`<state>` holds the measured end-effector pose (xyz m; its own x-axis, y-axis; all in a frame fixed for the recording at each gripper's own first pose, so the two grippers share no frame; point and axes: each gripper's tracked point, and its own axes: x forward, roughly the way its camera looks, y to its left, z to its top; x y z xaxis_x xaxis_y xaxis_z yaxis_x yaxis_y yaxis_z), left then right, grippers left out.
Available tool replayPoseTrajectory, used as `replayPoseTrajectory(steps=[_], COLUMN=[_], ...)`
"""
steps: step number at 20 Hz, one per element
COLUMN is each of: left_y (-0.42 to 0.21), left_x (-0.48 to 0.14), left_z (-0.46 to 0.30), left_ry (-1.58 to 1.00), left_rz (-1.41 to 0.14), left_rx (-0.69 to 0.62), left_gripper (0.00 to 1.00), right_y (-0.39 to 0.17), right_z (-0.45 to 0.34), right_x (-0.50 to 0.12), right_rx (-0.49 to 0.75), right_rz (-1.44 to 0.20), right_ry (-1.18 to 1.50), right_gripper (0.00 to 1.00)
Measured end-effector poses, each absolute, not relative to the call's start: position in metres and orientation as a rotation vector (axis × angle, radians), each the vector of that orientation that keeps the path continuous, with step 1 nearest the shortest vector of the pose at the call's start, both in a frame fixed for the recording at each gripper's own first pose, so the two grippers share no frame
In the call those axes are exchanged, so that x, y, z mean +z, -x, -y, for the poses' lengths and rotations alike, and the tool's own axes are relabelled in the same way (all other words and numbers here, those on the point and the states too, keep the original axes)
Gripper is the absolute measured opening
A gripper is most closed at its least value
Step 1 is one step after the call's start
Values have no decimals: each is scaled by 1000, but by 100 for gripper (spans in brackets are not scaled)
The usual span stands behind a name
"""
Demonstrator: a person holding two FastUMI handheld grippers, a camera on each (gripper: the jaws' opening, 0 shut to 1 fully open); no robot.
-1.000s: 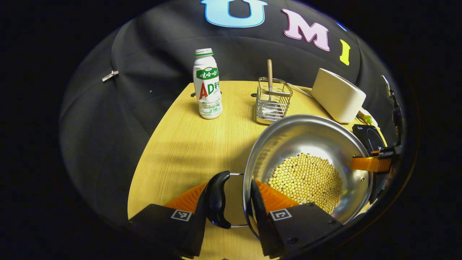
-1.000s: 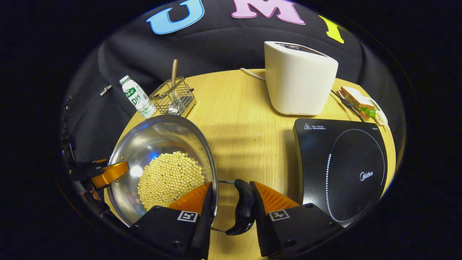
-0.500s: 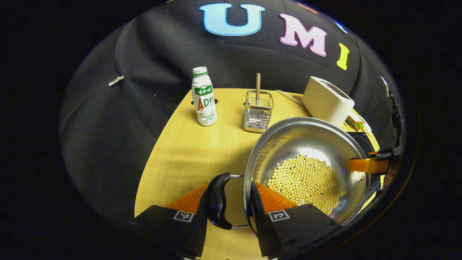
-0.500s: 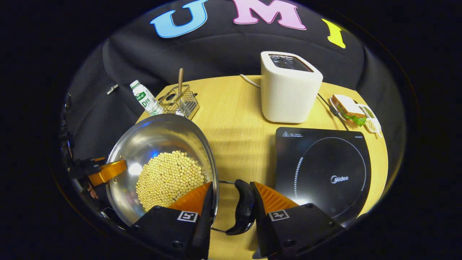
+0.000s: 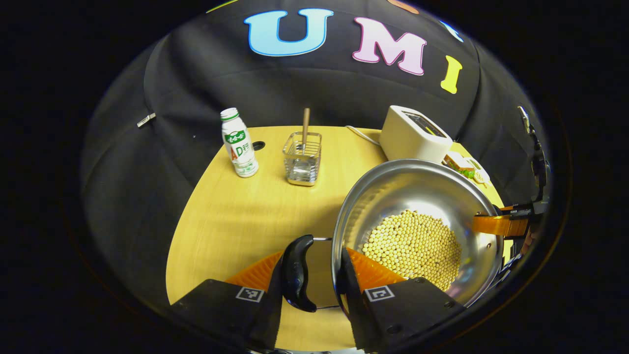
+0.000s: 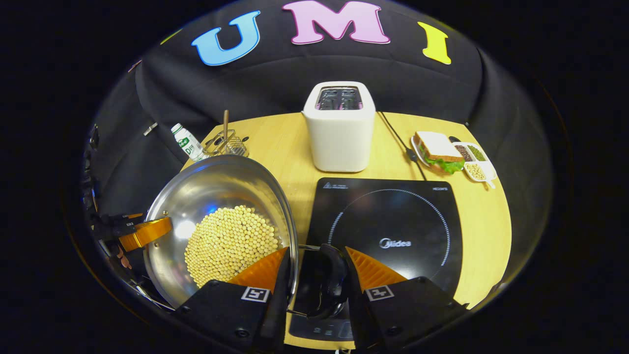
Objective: First push the handle of the pot to place it horizontally, then grasp the pot with both hands and set it on the induction cooktop.
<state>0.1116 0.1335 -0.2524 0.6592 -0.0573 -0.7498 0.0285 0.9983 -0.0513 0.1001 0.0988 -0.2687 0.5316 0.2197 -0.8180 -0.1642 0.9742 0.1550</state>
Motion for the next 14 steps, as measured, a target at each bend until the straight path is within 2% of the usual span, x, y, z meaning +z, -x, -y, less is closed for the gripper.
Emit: replayPoseTrajectory(steps=[1,2,3,12,14], left_y=[-113,-116,-119,-135,-138], left_x=[-251,-250,-250,-257,-260], left_z=[-122,-110,-99,-5,11], left_ry=[33,32,34,41,44], left_rz=[-848,-847,-849,-860,-865], left_rx=[-58,-64,-69,-115,-125], left_gripper=[60,60,60,60,59], right_y=[-103,-105,-106,-117,-119], right_z=[-87,-75,-63,30,47], right_x=[-267,-265,-264,-270,-273], right_rx=[226,220,215,172,163], right_rz=[-981,-982,-984,-991,-989], right_ry=[-60,-60,-61,-63,-63], right_gripper=[51,51,56,56,51])
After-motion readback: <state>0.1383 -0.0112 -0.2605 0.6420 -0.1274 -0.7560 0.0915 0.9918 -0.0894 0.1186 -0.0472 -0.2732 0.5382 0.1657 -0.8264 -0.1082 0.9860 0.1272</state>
